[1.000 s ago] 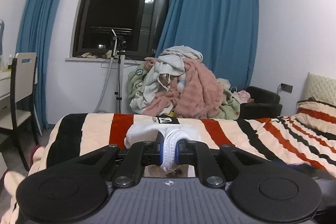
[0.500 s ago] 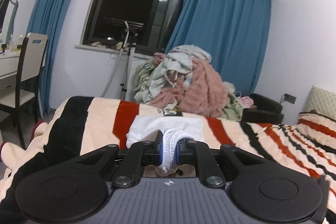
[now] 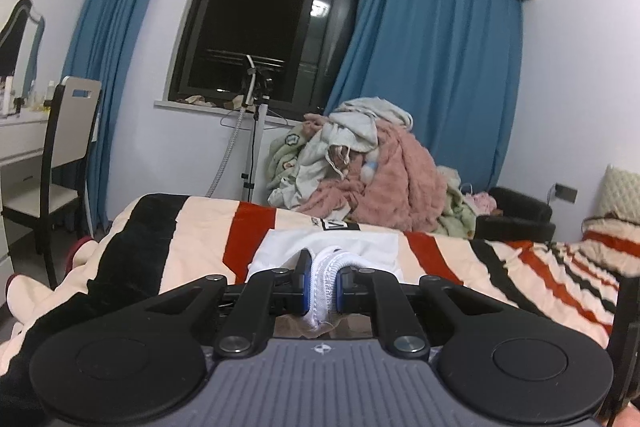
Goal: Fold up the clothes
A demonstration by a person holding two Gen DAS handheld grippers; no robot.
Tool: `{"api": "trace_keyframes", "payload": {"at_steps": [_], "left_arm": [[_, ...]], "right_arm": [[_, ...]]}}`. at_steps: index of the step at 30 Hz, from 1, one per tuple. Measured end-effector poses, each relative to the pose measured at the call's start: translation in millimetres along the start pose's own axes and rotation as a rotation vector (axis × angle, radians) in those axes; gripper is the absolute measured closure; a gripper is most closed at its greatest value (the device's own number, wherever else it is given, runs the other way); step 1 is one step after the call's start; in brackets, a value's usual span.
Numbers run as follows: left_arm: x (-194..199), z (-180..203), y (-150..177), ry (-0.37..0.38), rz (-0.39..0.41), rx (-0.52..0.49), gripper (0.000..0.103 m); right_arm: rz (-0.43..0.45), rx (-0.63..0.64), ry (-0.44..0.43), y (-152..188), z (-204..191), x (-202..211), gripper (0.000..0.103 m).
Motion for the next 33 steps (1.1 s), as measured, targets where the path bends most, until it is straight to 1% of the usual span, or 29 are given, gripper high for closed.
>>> {"api": "trace_keyframes", "payload": {"at_steps": [3,4,6,9,12,15,18,19,21,22,23,24,25,26,28,29,30,33], "left_arm": [[3.3,-8.9,-2.7,0.008,0.002,0.059,0.092],[3.7,-10.7,-2.2,0.015,-0.004,0.077,0.092],[4.0,-10.9,-0.3,0.025,-0.020,0.094,0.092],[2.8,-3.9,4.7,0.042,-0.048,0.071,0.091],[-1.3,3.9,11.8,0.073,-0.091,0.033,0.091],[-6.5,9.9,19.8,0.108,-0.137,0.019,0.089],[-10.3,16.1,28.0,0.136,-0.173,-0.004,0.086],[-11.0,18.7,30.4,0.137,-0.183,-0.019,0.082],[-14.3,23.9,33.7,0.145,-0.209,-0.046,0.064],[-15.6,26.5,34.6,0.145,-0.216,-0.056,0.059],[-16.8,29.1,35.5,0.145,-0.223,-0.066,0.048],[-17.5,32.4,36.1,0.144,-0.222,-0.081,0.040],[-17.2,36.3,36.6,0.138,-0.211,-0.102,0.038],[-17.2,39.6,36.7,0.116,-0.195,-0.126,0.036],[-17.3,45.4,36.2,0.056,-0.161,-0.177,0.035],[-17.3,48.4,35.9,0.026,-0.143,-0.202,0.031],[-17.3,48.6,36.2,-0.012,-0.132,-0.210,0.028],[-17.4,37.6,39.4,-0.127,-0.140,-0.181,0.026]], "right_arm": [[0.004,0.003,0.052,-6.2,9.5,7.1,0.012],[0.022,-0.003,0.054,-10.8,13.4,13.5,0.012],[0.114,0.022,0.032,-22.3,12.7,32.8,0.012],[0.258,0.071,-0.008,-38.6,8.2,63.1,0.012],[0.346,0.115,-0.023,-48.0,4.9,77.9,0.012],[0.417,0.192,0.010,-50.7,-0.7,84.6,0.012],[0.443,0.234,-0.006,-51.5,-7.2,91.1,0.012],[0.448,0.244,-0.014,-51.4,-9.0,92.6,0.012],[0.458,0.273,-0.025,-51.6,-12.4,95.7,0.012],[0.460,0.284,-0.028,-51.9,-13.8,97.0,0.012],[0.461,0.293,-0.031,-52.1,-15.1,98.1,0.012],[0.459,0.297,-0.035,-52.1,-15.9,98.9,0.012],[0.456,0.300,-0.040,-52.0,-16.4,99.5,0.012],[0.453,0.301,-0.045,-51.5,-17.1,100.2,0.012],[0.443,0.300,-0.048,-50.4,-17.0,100.7,0.012],[0.437,0.298,-0.045,-51.1,-16.0,99.6,0.012],[0.430,0.292,-0.041,-52.9,-13.8,97.7,0.012],[0.414,0.255,-0.015,-57.8,-5.7,90.2,0.012]]}}
Point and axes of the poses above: each gripper's, at about its wrist camera, not at the fingertips, and x roughly against the way its jaws point, z to its right, y to its underside, the point moved 5 cm from there along -x, roughly the way its jaws point, and after that the axes turned 14 degrees about -x, right-handed, at the moved point
